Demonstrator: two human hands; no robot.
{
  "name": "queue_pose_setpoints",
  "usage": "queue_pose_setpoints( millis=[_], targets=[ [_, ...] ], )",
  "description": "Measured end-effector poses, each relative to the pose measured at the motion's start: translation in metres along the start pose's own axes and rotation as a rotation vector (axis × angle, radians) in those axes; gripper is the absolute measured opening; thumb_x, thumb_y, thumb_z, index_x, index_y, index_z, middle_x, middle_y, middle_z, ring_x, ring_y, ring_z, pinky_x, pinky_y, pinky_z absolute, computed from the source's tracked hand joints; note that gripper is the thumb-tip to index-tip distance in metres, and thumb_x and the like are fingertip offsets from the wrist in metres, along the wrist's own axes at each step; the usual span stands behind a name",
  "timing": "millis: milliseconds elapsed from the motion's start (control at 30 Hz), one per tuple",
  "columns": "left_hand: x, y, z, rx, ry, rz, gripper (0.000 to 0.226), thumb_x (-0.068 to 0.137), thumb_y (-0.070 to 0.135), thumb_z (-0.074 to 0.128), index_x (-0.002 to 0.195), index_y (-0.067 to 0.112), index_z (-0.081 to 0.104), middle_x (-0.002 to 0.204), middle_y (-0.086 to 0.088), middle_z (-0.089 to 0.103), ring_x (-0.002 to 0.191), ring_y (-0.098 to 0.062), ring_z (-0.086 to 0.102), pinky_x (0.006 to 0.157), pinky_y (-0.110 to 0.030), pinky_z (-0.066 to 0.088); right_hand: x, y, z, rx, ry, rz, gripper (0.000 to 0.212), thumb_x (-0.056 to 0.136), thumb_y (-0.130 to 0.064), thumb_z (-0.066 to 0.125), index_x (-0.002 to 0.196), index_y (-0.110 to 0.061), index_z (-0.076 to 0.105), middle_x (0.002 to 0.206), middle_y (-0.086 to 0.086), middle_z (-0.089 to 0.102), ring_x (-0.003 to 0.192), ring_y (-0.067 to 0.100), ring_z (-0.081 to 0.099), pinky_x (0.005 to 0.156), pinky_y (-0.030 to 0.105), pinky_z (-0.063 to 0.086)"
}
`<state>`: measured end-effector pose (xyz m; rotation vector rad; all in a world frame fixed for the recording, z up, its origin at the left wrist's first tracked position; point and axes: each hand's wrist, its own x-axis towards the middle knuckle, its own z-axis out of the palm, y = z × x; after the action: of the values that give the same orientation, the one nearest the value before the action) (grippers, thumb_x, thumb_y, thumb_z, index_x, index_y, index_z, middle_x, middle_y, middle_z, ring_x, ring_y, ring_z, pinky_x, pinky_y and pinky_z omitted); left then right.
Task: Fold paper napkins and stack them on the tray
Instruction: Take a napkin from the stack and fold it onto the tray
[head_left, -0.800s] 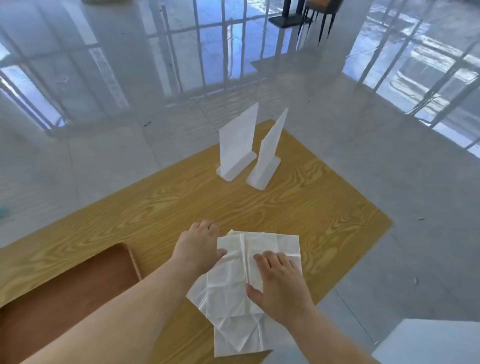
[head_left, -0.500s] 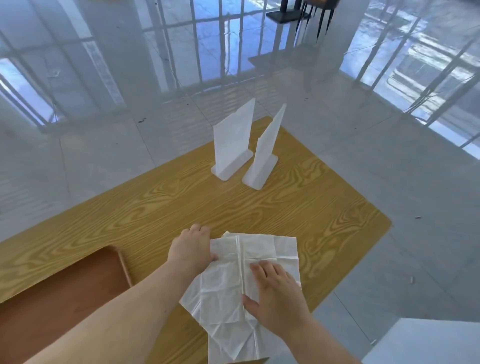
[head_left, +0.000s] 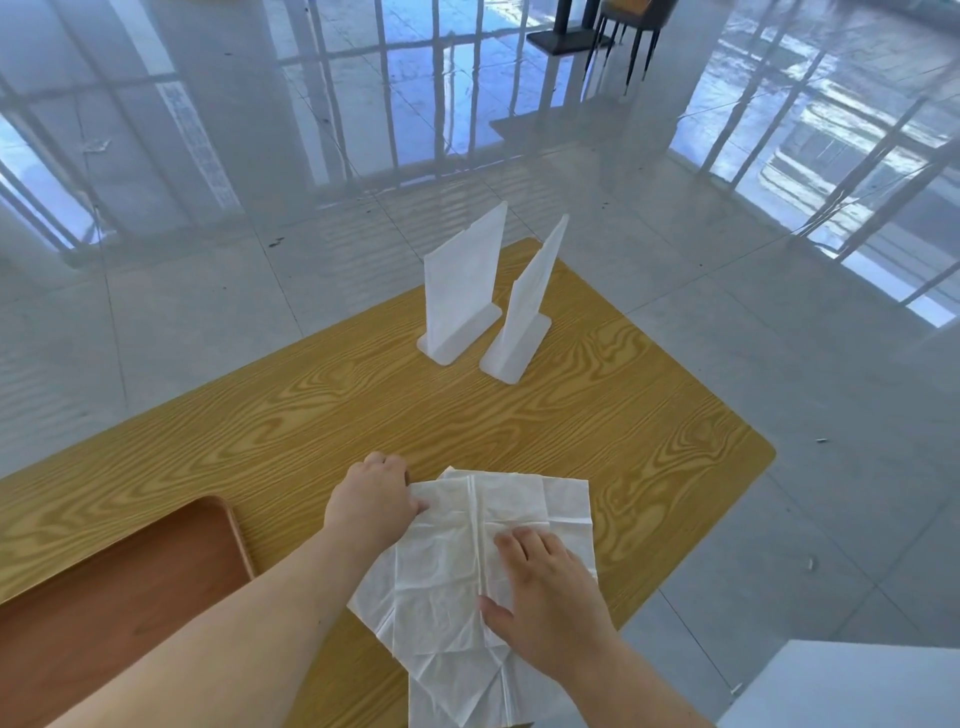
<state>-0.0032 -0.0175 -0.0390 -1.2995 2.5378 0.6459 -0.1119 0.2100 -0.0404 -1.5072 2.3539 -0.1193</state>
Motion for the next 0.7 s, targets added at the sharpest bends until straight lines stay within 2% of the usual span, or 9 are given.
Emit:
queue_pose_setpoints(
  millis=[133,300,433,533,633,700],
  targets=[
    [0.002,0.000,0.001,0.017,-0.009,0.013,0.023,0.093,0.044,0.066,0.106,0.024,0.065,0.109,0.003,0.055,0.111,-0.021,0.055,0.090,-0.034,0.049,0.000,0.001,0.002,-0.009,0.006,-0.007,0.075,0.087,-0.067,0.042,0.146,-0.021,0.043,0.144,-0.002,0.054,0.134,0.022,0.049,0.106,0.037,0.046],
    [0.006,-0.002,0.005,-0.032,0.015,-0.019,0.035,0.090,0.045,0.068,0.115,0.022,0.061,0.116,0.002,0.058,0.110,-0.020,0.055,0.083,-0.030,0.045,0.000,0.002,0.000,-0.015,-0.021,-0.008,0.075,0.088,-0.068,0.040,0.148,-0.022,0.039,0.148,-0.002,0.050,0.136,0.022,0.044,0.108,0.036,0.044],
    [0.010,-0.003,0.003,0.012,-0.032,-0.037,0.024,0.089,0.051,0.070,0.097,0.030,0.063,0.114,0.003,0.059,0.100,-0.017,0.052,0.081,-0.029,0.044,-0.001,0.003,0.000,-0.009,-0.014,-0.019,0.075,0.090,-0.067,0.043,0.149,-0.022,0.039,0.150,-0.002,0.048,0.139,0.022,0.043,0.110,0.037,0.044],
    [0.006,-0.001,-0.001,-0.018,-0.034,-0.018,0.020,0.090,0.049,0.069,0.092,0.030,0.062,0.109,0.004,0.060,0.096,-0.015,0.054,0.077,-0.029,0.045,-0.001,0.004,-0.001,-0.001,-0.004,-0.023,0.074,0.090,-0.067,0.043,0.149,-0.022,0.039,0.150,-0.003,0.049,0.138,0.022,0.044,0.110,0.037,0.044],
    [-0.004,0.004,-0.013,-0.216,-0.069,-0.001,0.018,0.087,0.042,0.068,0.084,0.024,0.063,0.090,0.007,0.064,0.077,-0.012,0.059,0.063,-0.027,0.045,-0.004,0.005,-0.010,0.051,0.059,-0.021,0.068,0.092,-0.064,0.042,0.145,-0.022,0.047,0.143,-0.005,0.054,0.131,0.020,0.050,0.107,0.035,0.045],
    [-0.018,0.011,-0.029,-0.541,-0.157,-0.055,0.020,0.083,0.035,0.070,0.079,0.017,0.062,0.074,0.004,0.062,0.066,-0.015,0.055,0.061,-0.030,0.043,-0.005,0.003,-0.019,0.155,0.158,0.050,0.060,0.090,-0.065,0.044,0.131,-0.023,0.058,0.126,-0.009,0.062,0.115,0.015,0.057,0.097,0.031,0.049]
  ],
)
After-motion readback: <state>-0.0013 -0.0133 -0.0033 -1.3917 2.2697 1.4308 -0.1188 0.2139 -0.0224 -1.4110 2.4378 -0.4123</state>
